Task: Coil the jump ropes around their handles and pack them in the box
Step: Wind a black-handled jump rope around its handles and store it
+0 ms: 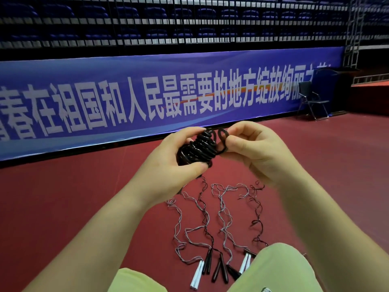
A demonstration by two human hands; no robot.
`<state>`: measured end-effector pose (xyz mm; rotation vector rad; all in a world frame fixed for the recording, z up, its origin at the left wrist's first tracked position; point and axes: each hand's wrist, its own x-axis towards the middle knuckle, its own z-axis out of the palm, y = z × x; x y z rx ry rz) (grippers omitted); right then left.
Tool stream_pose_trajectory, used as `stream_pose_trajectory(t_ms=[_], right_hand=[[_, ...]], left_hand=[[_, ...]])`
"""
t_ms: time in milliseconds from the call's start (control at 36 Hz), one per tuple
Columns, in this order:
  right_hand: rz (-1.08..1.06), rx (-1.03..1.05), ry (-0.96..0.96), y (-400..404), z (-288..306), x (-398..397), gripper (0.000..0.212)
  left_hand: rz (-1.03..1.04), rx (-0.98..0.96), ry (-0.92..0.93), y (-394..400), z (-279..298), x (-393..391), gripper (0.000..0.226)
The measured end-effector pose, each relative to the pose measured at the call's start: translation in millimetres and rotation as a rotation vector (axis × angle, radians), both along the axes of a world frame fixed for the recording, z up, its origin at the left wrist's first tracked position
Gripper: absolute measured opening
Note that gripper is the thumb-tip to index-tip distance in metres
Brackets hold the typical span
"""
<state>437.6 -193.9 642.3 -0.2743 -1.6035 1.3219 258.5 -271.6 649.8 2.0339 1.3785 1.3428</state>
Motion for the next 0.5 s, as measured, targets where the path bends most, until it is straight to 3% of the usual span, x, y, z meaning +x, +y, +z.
stream_pose_trajectory(t_ms=[111, 250, 500], right_hand=[[0.0, 0.116, -0.113, 5.7, 12.4, 10.2, 0.035], [-0.053, 0.206, -0.232, 7.4, 27.9, 22.5, 0.018], [-0.023, 0.191, -0.548, 11.2, 44.6, 31.0, 0.024]], left_hand=[[-0.035, 0.039, 0.115, -3.3, 6.1, 6.4, 0.06], [-0.021, 0.06, 0.154, -4.8, 16.6, 10.8, 0.064], [-0.061, 0.055, 0.151, -5.2, 13.9, 16.6, 0.056]])
